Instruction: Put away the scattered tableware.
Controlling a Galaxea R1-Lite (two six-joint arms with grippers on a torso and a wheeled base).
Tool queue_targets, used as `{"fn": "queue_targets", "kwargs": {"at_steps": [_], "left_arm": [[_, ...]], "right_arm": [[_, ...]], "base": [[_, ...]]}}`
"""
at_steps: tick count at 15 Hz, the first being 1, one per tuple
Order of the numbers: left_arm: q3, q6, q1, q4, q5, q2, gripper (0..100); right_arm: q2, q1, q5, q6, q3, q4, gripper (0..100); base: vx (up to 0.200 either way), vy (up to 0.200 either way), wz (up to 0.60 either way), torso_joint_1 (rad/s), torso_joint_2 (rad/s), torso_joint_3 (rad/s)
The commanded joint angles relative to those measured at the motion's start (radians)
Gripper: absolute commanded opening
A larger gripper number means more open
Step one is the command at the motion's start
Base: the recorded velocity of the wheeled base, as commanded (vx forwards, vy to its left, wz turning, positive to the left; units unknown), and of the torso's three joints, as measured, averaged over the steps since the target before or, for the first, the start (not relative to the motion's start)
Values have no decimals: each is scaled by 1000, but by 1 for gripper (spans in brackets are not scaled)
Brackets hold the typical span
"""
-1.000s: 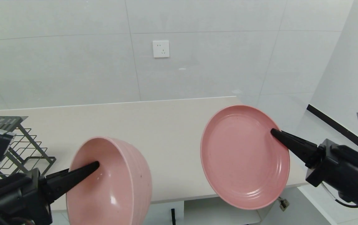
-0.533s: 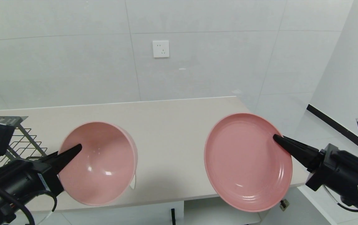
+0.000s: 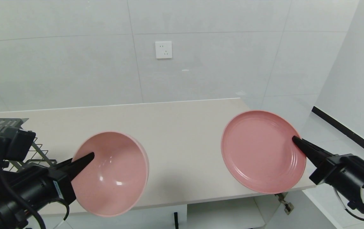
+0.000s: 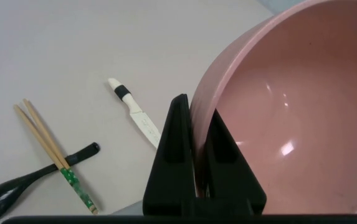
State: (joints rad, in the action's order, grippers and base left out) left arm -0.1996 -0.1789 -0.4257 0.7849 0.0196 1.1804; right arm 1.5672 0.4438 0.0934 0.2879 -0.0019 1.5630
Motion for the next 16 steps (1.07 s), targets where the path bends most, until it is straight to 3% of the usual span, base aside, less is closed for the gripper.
{"fn": "queue_targets", "kwargs": {"at_steps": [1,6,11,16], "left_arm": [[9,-2,-19,1,-1,16,0],[49,-2,-21,65,-4,16,0],[52,-2,-21,85,-3,19,0],[55,-2,-21,85,-3,27,0]], "right_arm": [[36,85,91,-1,2,-18,0],[33,110,118,-4,2,-15,0],[30,113,161,-72,2,-17,0],[-1,127,175,-104,2,-20,0]], "base": [[0,0,0,0,0,0],[0,0,0,0,0,0],[-200,0,0,9,2,0],[0,0,0,0,0,0]]}}
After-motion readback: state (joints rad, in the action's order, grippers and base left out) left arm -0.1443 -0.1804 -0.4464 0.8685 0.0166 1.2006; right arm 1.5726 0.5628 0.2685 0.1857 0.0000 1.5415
